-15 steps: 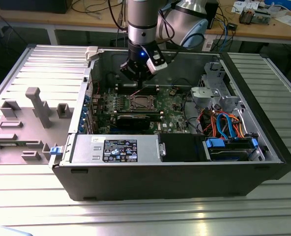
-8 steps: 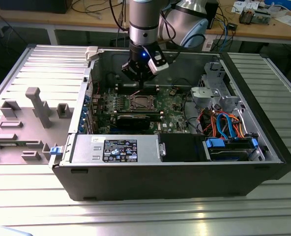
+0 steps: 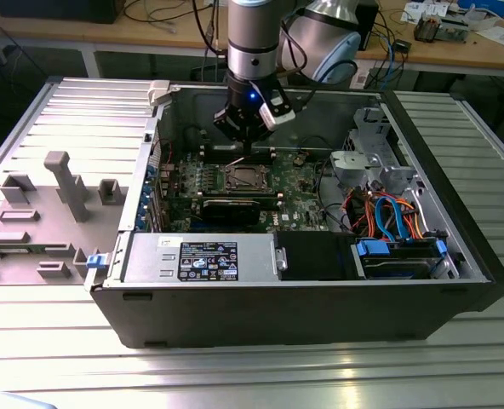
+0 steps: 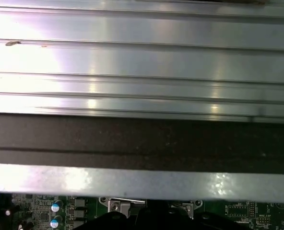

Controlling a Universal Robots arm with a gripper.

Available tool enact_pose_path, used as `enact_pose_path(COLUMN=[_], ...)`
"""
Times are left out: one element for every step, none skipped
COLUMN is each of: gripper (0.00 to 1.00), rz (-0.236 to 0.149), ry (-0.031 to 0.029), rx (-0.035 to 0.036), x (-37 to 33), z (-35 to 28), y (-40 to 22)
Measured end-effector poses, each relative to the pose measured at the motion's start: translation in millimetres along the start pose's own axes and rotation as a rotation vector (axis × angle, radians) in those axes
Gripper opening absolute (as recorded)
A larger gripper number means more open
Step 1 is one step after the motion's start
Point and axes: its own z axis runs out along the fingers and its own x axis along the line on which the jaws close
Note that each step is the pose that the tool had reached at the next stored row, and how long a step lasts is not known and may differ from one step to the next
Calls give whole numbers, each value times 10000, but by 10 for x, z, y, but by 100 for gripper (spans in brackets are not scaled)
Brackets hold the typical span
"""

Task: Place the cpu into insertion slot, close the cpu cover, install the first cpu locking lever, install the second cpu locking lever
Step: 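Install the first cpu locking lever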

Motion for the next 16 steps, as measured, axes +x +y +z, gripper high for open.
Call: enact_pose_path(gripper=[11, 11, 11, 11, 11, 11, 11, 11, 11, 11, 11, 11, 11, 11, 11, 11], rz=[11, 27, 33, 36, 40, 44, 47, 54, 58, 63, 67, 71, 75, 79, 82, 85], ry=[4, 10, 13, 15, 17, 21, 24, 29, 33, 37, 39, 41, 44, 47, 50, 53], rx=[0, -1, -1, -1, -1, -1, 0, -1, 0, 0, -1, -1, -1, 0, -1, -1], x=[-16, -36, -46, -52, -58, -66, -72, -83, -90, -95, -98, -101, -105, -109, -112, -116], z=[8, 19, 26, 30, 35, 43, 48, 59, 65, 71, 77, 82, 88, 94, 99, 106], y=[-1, -1, -2, -2, -3, -3, -4, -4, -5, -5, -6, -6, -6, -7, -7, -7])
